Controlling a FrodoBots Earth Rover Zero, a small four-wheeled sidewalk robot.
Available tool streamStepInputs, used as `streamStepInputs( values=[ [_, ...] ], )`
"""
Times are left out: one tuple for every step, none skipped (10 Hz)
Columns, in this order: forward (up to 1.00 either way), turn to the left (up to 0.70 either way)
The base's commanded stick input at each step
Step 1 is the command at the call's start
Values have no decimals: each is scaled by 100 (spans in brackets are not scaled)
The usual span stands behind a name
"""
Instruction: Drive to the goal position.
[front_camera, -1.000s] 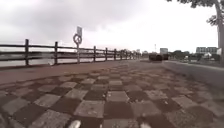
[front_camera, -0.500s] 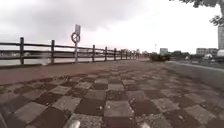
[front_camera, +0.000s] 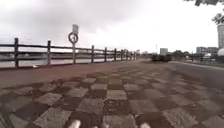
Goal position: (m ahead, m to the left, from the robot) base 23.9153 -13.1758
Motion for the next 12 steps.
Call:
streamStepInputs(
  values=[
    [70,0],
    [70,-14],
    [70,-35],
    [70,-34],
    [70,-8],
    [70,0],
    [70,0],
    [70,0],
    [70,-3],
    [70,-23],
    [70,-33],
    [70,-28]
  ],
)
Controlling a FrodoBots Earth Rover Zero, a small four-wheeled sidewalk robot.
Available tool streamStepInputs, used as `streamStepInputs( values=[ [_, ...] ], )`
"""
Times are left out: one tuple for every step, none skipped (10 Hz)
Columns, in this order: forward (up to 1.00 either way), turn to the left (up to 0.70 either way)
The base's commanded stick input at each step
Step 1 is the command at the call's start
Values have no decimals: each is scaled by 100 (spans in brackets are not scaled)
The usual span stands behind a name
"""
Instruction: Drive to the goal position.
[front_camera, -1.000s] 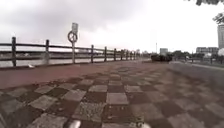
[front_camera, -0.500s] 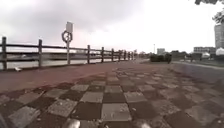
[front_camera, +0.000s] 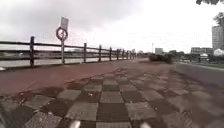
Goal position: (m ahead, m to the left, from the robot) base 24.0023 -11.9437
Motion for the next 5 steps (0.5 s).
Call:
streamStepInputs(
  values=[
    [70,-17],
    [70,-4],
    [70,0],
    [70,0],
    [70,0]
  ],
)
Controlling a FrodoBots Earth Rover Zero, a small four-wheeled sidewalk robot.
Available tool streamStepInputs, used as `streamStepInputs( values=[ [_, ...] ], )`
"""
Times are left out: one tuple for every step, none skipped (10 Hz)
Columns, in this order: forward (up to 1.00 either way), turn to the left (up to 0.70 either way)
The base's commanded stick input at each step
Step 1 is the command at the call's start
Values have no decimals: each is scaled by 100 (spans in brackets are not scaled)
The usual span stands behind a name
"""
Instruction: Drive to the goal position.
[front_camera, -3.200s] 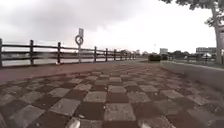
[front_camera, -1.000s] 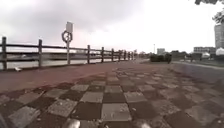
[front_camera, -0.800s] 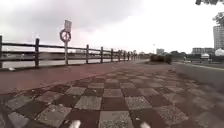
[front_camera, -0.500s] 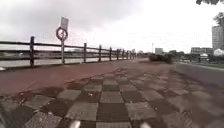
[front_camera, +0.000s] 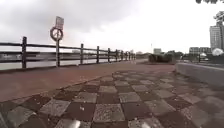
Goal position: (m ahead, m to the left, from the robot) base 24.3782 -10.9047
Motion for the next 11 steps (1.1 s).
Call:
streamStepInputs(
  values=[
    [70,0],
    [70,0],
    [70,0],
    [70,0],
    [70,0],
    [70,0],
    [70,0],
    [70,-12],
    [70,-35],
    [70,-35],
    [70,-34]
  ],
)
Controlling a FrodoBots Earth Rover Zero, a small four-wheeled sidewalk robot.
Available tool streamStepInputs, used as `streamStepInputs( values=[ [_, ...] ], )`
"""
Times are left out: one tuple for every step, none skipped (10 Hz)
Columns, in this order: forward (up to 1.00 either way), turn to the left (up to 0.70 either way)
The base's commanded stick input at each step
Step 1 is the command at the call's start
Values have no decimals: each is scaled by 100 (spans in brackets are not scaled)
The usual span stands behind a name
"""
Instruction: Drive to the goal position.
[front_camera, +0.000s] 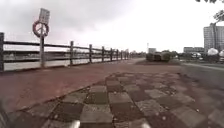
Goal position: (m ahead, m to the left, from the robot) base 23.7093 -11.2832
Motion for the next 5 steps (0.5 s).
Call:
streamStepInputs(
  values=[
    [70,-29],
    [70,0],
    [70,0],
    [70,0],
    [70,0]
  ],
)
